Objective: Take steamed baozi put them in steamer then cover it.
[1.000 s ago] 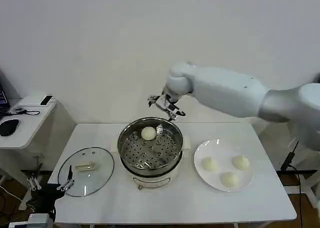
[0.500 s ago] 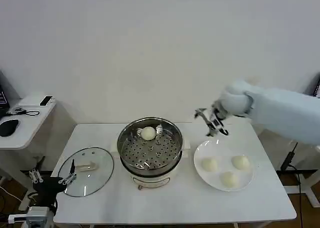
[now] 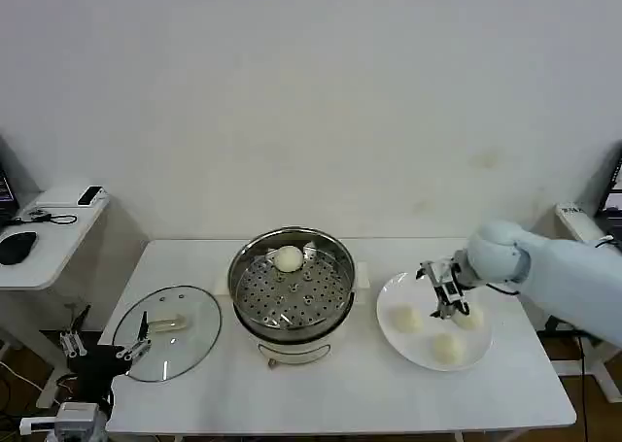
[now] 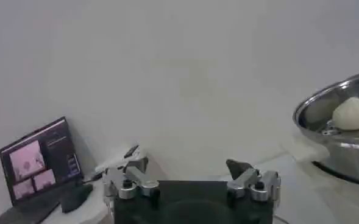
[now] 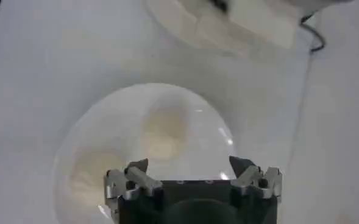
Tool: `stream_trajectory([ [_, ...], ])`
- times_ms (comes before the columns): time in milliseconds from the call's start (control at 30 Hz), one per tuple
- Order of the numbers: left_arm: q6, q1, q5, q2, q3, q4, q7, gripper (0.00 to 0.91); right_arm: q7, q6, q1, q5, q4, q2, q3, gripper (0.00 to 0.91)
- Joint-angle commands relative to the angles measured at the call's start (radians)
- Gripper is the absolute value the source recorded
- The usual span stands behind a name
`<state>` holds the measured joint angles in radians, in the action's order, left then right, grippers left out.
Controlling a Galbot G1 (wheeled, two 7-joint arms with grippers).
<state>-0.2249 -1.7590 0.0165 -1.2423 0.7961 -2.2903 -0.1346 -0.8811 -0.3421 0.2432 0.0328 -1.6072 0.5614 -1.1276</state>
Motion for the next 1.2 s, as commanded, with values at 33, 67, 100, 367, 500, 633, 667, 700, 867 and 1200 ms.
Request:
stream_trajectory([
  [33, -0.003, 0.002, 0.009, -0.001, -0.006, 0.003, 0.001, 0.907, 0.000, -0.032, -0.191, -0.011, 0.081, 0.045, 0.113, 0.907],
  [67, -0.003, 0.002, 0.010, -0.002, -0.006, 0.003, 0.001, 0.907, -0.003, -0.031, -0.192, -0.010, 0.091, 0.052, 0.113, 0.907],
  [100, -0.003, 0.001, 0.011, -0.003, -0.006, 0.002, 0.002, 0.907, -0.006, -0.027, -0.194, -0.010, 0.108, 0.068, 0.112, 0.907],
  [367, -0.001, -0.004, 0.009, 0.000, 0.001, 0.011, 0.001, 0.907, -0.004, -0.027, -0.195, -0.012, 0.184, 0.152, 0.115, 0.907],
  [500, 0.000, -0.007, 0.009, -0.003, 0.003, 0.013, 0.001, 0.907, -0.001, -0.027, -0.200, -0.028, 0.211, 0.174, 0.118, 0.907],
  [633, 0.001, -0.006, 0.008, -0.002, 0.010, 0.022, 0.000, 0.907, -0.002, -0.025, -0.216, -0.052, 0.235, 0.185, 0.129, 0.897],
  [667, 0.001, -0.007, 0.006, -0.001, 0.012, 0.022, 0.000, 0.907, -0.002, -0.023, -0.220, -0.064, 0.241, 0.187, 0.131, 0.897],
  [700, 0.001, -0.007, 0.006, -0.001, 0.012, 0.022, 0.000, 0.907, -0.002, -0.024, -0.222, -0.067, 0.245, 0.190, 0.132, 0.856],
  [867, 0.001, -0.006, 0.008, -0.004, 0.012, 0.022, -0.001, 0.907, -0.005, -0.026, -0.235, -0.079, 0.274, 0.205, 0.149, 0.806],
  [1200, 0.002, -0.008, 0.007, -0.006, 0.017, 0.021, -0.001, 0.907, -0.022, -0.027, -0.248, -0.095, 0.298, 0.228, 0.168, 0.675],
])
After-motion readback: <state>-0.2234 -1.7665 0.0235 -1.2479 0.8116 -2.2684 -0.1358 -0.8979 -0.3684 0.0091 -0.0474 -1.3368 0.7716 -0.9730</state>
